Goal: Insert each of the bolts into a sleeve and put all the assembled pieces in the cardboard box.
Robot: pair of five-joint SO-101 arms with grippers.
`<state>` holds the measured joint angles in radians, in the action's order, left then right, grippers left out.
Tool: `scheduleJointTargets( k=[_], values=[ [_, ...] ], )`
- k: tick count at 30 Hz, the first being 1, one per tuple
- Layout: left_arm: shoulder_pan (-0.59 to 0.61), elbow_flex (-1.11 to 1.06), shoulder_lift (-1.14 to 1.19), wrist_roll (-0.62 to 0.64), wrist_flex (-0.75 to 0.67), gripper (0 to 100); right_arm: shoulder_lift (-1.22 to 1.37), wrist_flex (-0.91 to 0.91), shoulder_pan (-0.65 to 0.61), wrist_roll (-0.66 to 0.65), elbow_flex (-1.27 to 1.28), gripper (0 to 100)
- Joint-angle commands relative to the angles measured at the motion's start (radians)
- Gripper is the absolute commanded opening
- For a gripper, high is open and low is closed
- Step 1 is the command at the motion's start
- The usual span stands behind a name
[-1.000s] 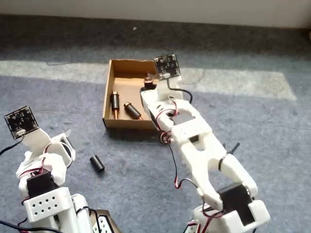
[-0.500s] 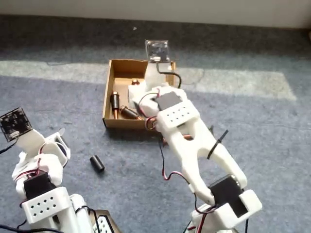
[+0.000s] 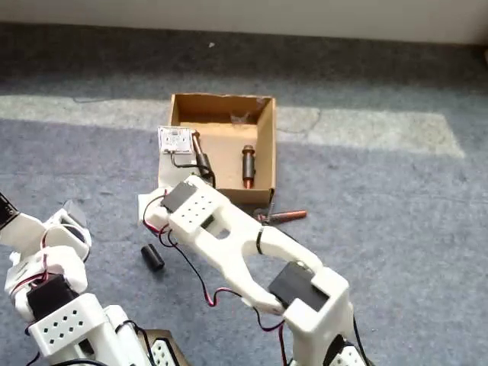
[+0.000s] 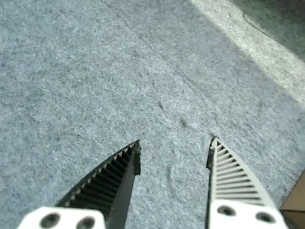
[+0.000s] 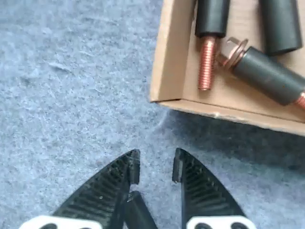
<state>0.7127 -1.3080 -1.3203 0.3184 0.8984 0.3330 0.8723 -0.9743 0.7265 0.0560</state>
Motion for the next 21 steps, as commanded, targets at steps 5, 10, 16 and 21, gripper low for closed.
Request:
scheduleJointTargets(
  k=[5,10,16,21],
  values=[
    [0.015,0.005,-0.010,0.009,-0.021,24,0.139,0.102,-0.070,0.075,-0.277,17.7],
    [0.015,0.005,-0.010,0.009,-0.021,24,0.180,0.219,-0.076,0.074,-0.335,21.7],
    [0.015,0.007,-0.010,0.009,-0.021,24,0.183,0.311,-0.147,-0.054,-0.335,21.7],
    [0.042,0.007,-0.010,0.012,-0.025,24,0.183,0.366,-0.177,-0.100,-0.329,21.7]
  ],
)
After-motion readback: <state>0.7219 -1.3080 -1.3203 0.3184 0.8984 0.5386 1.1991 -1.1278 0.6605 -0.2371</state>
